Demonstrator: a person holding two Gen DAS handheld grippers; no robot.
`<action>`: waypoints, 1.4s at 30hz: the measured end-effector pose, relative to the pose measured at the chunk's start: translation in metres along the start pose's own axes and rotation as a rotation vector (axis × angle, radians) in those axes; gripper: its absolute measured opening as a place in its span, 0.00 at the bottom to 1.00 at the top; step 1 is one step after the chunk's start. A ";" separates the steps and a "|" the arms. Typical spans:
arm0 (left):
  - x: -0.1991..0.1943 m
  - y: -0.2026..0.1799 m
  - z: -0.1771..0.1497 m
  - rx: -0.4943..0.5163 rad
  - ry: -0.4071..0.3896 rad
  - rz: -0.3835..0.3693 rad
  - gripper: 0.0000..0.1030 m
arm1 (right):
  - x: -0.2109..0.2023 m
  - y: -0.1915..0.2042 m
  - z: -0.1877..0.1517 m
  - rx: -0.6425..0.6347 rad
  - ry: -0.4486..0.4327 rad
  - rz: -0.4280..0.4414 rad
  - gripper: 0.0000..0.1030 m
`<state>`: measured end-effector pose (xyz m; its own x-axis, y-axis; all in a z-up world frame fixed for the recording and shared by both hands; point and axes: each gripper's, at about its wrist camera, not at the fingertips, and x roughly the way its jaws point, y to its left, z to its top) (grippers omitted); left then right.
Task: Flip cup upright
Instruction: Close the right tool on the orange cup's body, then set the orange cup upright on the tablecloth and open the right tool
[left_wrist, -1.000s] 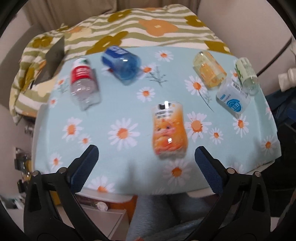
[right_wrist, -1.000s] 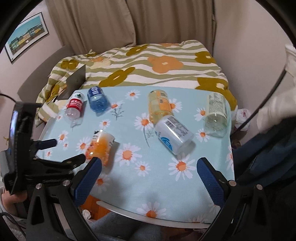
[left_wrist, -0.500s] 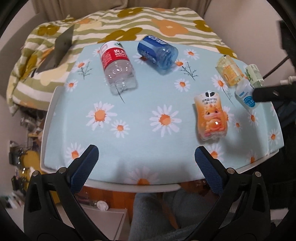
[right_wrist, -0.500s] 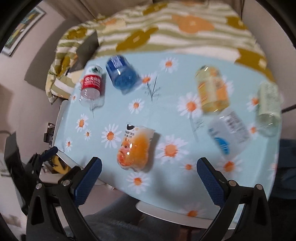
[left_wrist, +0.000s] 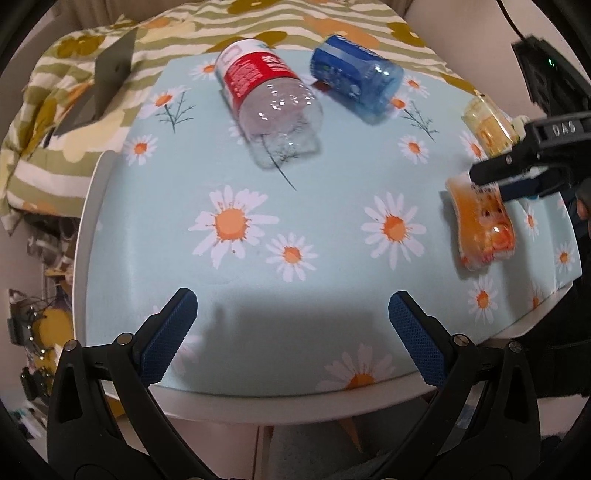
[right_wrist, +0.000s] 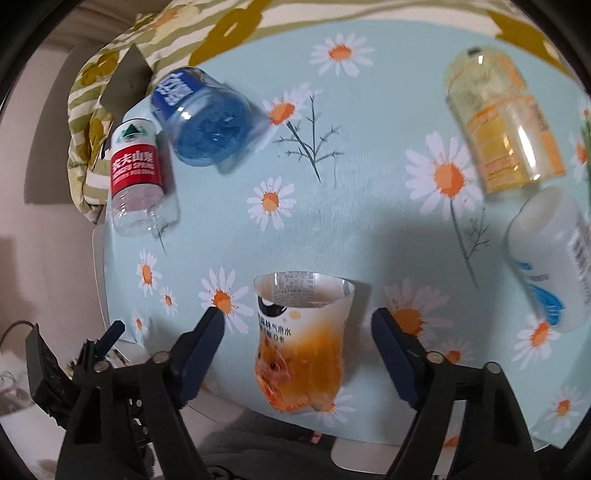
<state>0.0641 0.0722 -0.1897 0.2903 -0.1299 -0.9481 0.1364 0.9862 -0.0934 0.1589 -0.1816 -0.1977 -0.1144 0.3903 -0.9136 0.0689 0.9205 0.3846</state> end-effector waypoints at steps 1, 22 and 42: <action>0.001 0.001 0.001 -0.003 0.000 -0.001 1.00 | 0.003 -0.001 0.001 0.012 0.009 0.006 0.72; -0.009 0.010 0.005 -0.046 -0.018 -0.001 1.00 | 0.000 0.000 -0.001 -0.023 -0.016 0.033 0.46; -0.029 0.017 0.003 -0.050 -0.090 0.081 1.00 | -0.023 0.024 -0.097 -0.139 -0.930 -0.153 0.47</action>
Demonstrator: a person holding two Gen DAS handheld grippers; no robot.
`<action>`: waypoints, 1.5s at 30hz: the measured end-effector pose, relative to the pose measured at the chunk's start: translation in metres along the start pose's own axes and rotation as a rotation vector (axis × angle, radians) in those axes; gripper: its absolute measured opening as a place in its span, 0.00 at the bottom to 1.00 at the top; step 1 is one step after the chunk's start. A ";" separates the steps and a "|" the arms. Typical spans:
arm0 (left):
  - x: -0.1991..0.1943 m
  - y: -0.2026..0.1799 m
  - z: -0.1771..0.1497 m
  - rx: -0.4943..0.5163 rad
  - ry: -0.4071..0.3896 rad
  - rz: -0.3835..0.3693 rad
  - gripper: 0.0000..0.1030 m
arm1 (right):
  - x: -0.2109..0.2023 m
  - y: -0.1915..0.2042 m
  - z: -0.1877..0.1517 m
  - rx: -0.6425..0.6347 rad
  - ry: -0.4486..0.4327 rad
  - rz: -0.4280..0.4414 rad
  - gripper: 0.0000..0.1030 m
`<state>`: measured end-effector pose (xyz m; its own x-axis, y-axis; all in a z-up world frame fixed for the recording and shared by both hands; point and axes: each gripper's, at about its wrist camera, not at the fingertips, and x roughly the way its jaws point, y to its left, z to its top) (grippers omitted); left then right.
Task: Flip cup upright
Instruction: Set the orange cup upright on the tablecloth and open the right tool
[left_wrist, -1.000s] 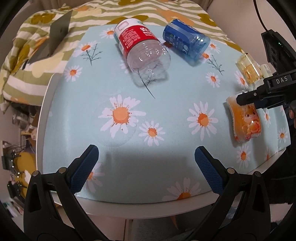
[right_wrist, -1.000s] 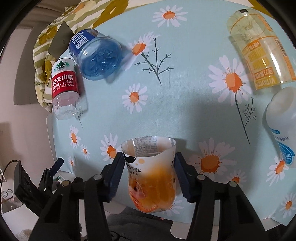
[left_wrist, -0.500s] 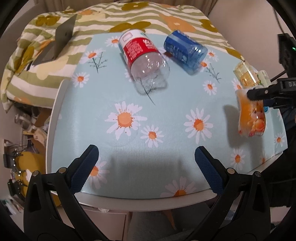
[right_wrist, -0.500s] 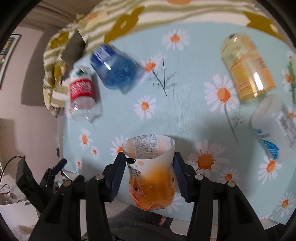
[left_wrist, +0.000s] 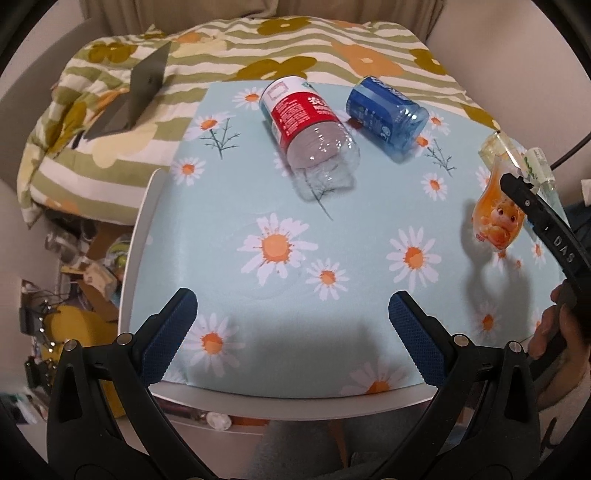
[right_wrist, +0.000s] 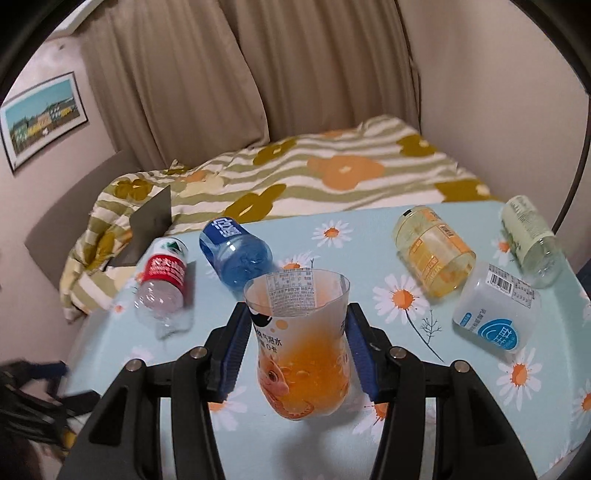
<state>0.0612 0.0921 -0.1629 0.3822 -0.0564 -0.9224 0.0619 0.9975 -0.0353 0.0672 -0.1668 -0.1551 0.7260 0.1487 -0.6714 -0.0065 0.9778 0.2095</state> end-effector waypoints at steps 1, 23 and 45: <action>0.000 0.000 -0.001 0.003 -0.003 0.006 1.00 | 0.002 0.001 -0.004 -0.006 -0.013 -0.012 0.47; -0.004 -0.022 -0.014 0.063 -0.003 0.000 1.00 | -0.017 0.009 -0.040 -0.083 0.015 -0.057 0.48; -0.021 -0.038 -0.020 0.056 -0.032 -0.010 1.00 | -0.023 -0.009 -0.040 -0.037 0.062 -0.079 1.00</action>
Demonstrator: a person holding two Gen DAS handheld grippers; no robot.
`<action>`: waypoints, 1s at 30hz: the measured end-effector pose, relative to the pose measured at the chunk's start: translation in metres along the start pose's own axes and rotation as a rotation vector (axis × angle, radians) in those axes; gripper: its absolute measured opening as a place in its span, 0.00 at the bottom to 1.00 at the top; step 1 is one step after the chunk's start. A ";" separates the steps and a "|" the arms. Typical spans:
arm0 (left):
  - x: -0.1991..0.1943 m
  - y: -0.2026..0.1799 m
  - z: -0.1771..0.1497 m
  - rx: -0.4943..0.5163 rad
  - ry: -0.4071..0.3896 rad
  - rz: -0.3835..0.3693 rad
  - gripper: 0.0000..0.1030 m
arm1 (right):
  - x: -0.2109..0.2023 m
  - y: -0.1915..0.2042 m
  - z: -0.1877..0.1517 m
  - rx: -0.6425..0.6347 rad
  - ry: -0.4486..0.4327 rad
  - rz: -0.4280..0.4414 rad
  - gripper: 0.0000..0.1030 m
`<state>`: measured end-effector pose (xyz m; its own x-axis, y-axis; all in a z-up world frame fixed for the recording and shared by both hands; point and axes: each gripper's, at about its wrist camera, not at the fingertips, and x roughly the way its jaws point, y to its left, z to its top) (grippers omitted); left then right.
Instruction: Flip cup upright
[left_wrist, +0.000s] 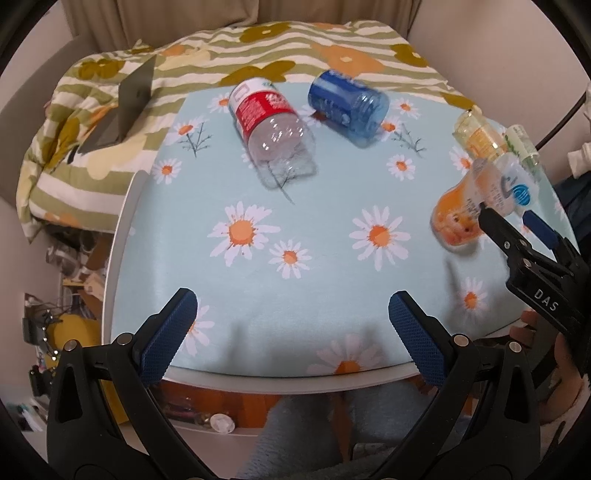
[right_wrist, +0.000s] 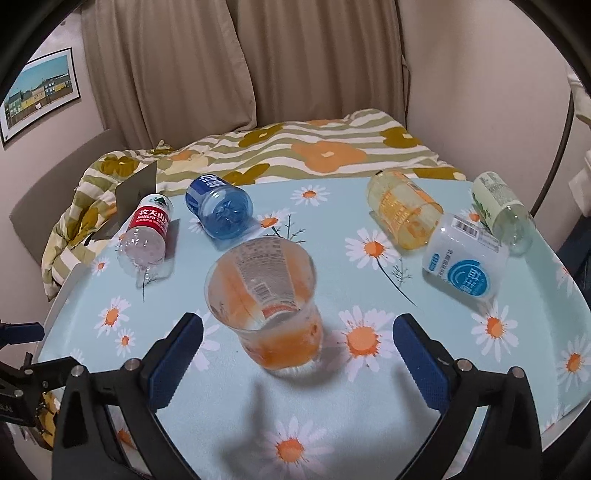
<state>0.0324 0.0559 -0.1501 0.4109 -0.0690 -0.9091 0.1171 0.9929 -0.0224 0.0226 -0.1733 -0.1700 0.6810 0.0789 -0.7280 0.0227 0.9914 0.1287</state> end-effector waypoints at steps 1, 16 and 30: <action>-0.004 -0.002 0.001 -0.001 -0.006 -0.003 1.00 | -0.005 -0.003 0.003 0.001 0.007 0.001 1.00; -0.117 -0.044 0.025 -0.020 -0.212 0.000 1.00 | -0.126 -0.037 0.068 -0.051 0.063 -0.066 1.00; -0.137 -0.063 0.013 -0.023 -0.256 0.025 1.00 | -0.155 -0.060 0.060 -0.032 0.096 -0.107 1.00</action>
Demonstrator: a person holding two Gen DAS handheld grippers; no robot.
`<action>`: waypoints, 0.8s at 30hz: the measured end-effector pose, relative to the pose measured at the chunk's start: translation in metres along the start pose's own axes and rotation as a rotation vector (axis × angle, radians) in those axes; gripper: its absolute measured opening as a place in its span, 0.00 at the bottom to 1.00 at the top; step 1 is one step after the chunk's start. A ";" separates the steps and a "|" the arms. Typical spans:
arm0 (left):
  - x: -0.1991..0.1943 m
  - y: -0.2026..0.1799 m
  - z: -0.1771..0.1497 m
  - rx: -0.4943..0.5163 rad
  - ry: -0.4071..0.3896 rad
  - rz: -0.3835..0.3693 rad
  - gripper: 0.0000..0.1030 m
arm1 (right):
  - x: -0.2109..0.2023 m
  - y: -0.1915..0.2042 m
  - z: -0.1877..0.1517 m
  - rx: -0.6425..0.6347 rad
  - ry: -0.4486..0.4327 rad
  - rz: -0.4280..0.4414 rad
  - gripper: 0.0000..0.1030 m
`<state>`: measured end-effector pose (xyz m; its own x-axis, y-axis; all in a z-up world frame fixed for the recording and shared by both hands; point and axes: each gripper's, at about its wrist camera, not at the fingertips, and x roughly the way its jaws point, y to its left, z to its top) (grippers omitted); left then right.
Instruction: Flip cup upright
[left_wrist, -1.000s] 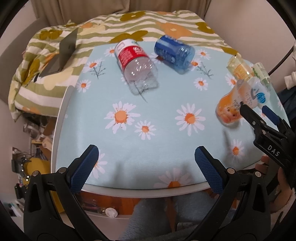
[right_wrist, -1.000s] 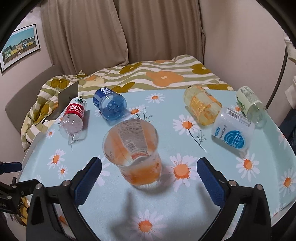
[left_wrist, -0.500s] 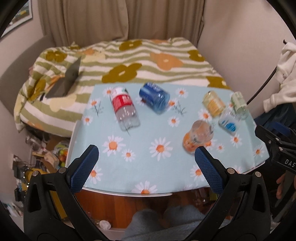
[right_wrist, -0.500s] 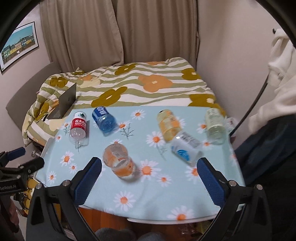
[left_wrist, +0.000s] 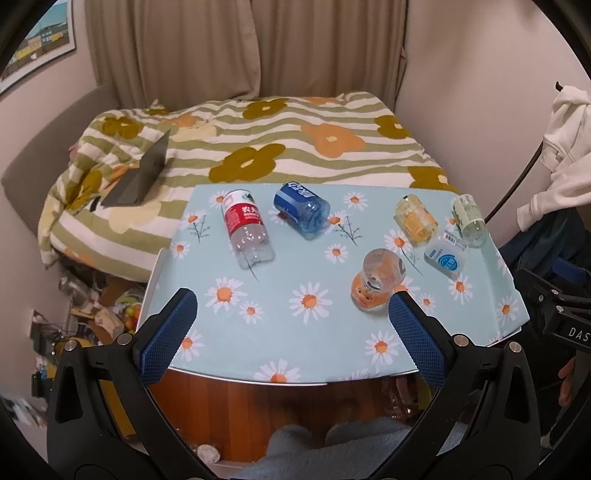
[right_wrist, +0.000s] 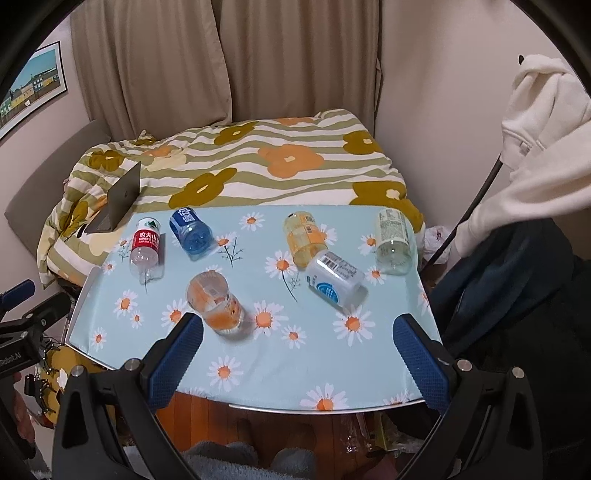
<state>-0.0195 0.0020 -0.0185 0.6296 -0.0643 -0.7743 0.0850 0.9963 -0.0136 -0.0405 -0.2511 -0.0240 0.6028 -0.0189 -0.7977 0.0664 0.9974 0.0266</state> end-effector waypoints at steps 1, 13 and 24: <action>0.001 0.000 0.000 -0.001 0.001 -0.002 1.00 | 0.001 0.000 0.000 0.003 0.003 0.000 1.00; -0.005 -0.005 0.000 0.003 -0.013 0.002 1.00 | -0.003 -0.003 -0.002 0.005 -0.009 -0.001 1.00; -0.009 -0.005 0.006 0.001 -0.027 0.002 1.00 | -0.003 -0.003 -0.001 0.003 -0.010 -0.004 1.00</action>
<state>-0.0217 -0.0032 -0.0076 0.6500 -0.0640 -0.7572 0.0846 0.9963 -0.0117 -0.0433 -0.2543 -0.0218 0.6107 -0.0233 -0.7915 0.0710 0.9972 0.0255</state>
